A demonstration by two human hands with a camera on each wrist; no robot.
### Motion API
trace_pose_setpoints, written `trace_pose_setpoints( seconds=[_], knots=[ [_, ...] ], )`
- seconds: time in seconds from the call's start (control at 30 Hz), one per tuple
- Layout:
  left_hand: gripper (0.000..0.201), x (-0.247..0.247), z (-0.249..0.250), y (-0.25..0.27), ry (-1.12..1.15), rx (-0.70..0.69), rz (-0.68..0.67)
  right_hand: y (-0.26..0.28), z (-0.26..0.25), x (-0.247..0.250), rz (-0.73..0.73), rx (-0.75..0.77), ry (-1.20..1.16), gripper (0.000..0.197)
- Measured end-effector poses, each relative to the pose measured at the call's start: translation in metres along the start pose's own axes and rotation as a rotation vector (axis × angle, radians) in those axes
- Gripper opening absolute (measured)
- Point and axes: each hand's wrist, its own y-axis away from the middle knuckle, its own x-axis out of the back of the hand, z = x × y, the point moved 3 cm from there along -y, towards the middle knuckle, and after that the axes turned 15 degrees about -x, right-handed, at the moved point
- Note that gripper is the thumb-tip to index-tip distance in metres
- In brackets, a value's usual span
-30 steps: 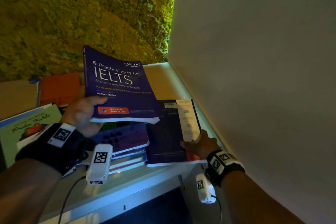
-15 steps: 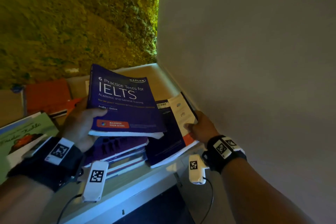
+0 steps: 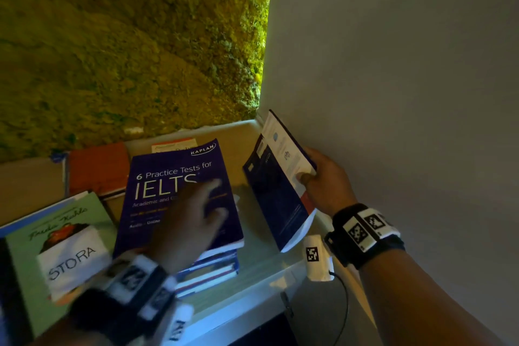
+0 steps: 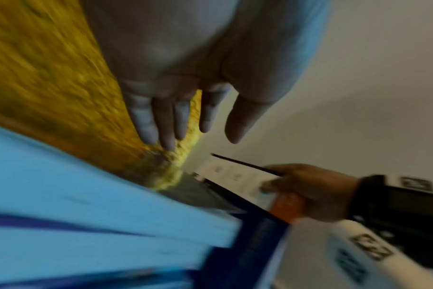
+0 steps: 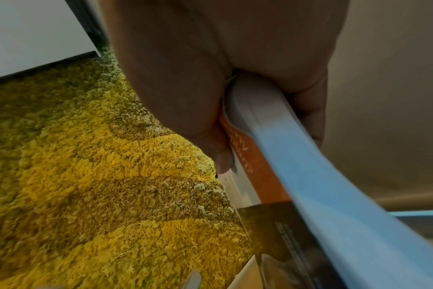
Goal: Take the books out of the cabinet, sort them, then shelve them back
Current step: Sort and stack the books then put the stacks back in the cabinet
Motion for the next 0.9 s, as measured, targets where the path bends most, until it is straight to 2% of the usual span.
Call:
trace_pose_setpoints(
  seconds=[0.07, 0.13, 0.17, 0.2, 0.27, 0.3, 0.33, 0.4, 0.47, 0.57, 0.67, 0.7, 0.77, 0.83, 0.9],
  knots=[
    [0.085, -0.016, 0.08, -0.012, 0.141, -0.035, -0.151, 0.0, -0.005, 0.002, -0.012, 0.001, -0.071, 0.053],
    [0.106, -0.038, 0.107, -0.029, 0.083, -0.157, -0.287, -0.003, -0.017, 0.005, -0.004, 0.002, -0.155, 0.052],
    [0.108, -0.041, 0.116, -0.036, 0.065, -0.197, -0.295, -0.006, -0.024, 0.009, -0.007, 0.003, -0.216, 0.051],
    [0.106, -0.044, 0.115, -0.043, 0.045, -0.224, -0.288, -0.01, -0.031, 0.014, -0.019, 0.003, -0.303, 0.049],
    [0.111, -0.043, 0.111, -0.057, 0.122, -0.226, -0.147, -0.016, -0.044, 0.026, -0.117, -0.033, -0.532, 0.041],
    [0.109, -0.034, 0.118, -0.059, 0.149, -0.222, -0.1, -0.018, -0.05, 0.033, -0.195, -0.077, -0.635, 0.036],
    [0.097, -0.025, 0.12, -0.066, 0.111, -0.23, -0.03, -0.019, -0.055, 0.04, -0.269, -0.12, -0.695, 0.031],
    [0.073, 0.002, 0.116, -0.083, 0.052, -0.174, 0.031, -0.025, -0.062, 0.05, -0.413, -0.148, -0.695, 0.024],
    [0.064, 0.034, 0.113, -0.102, 0.183, -0.14, 0.034, -0.032, -0.059, 0.058, -0.497, -0.132, -0.64, 0.031],
    [0.062, 0.068, 0.113, -0.125, 0.259, -0.142, -0.112, -0.045, -0.036, 0.062, -0.467, -0.015, -0.545, 0.029],
    [0.063, 0.091, 0.128, -0.141, 0.326, -0.156, -0.26, -0.052, -0.002, 0.051, -0.478, 0.097, -0.383, 0.06],
    [0.063, 0.095, 0.132, -0.144, 0.387, -0.149, -0.31, -0.05, 0.006, 0.044, -0.508, 0.12, -0.374, 0.063],
    [0.066, 0.1, 0.137, -0.149, 0.464, -0.129, -0.367, -0.05, 0.021, 0.033, -0.516, 0.11, -0.494, 0.06],
    [0.066, 0.101, 0.132, -0.155, 0.495, -0.1, -0.394, -0.051, 0.03, 0.028, -0.411, 0.107, -0.62, 0.047],
    [0.062, 0.106, 0.123, -0.158, 0.58, -0.005, -0.352, -0.053, 0.035, 0.028, -0.287, 0.105, -0.674, 0.026]
  ],
)
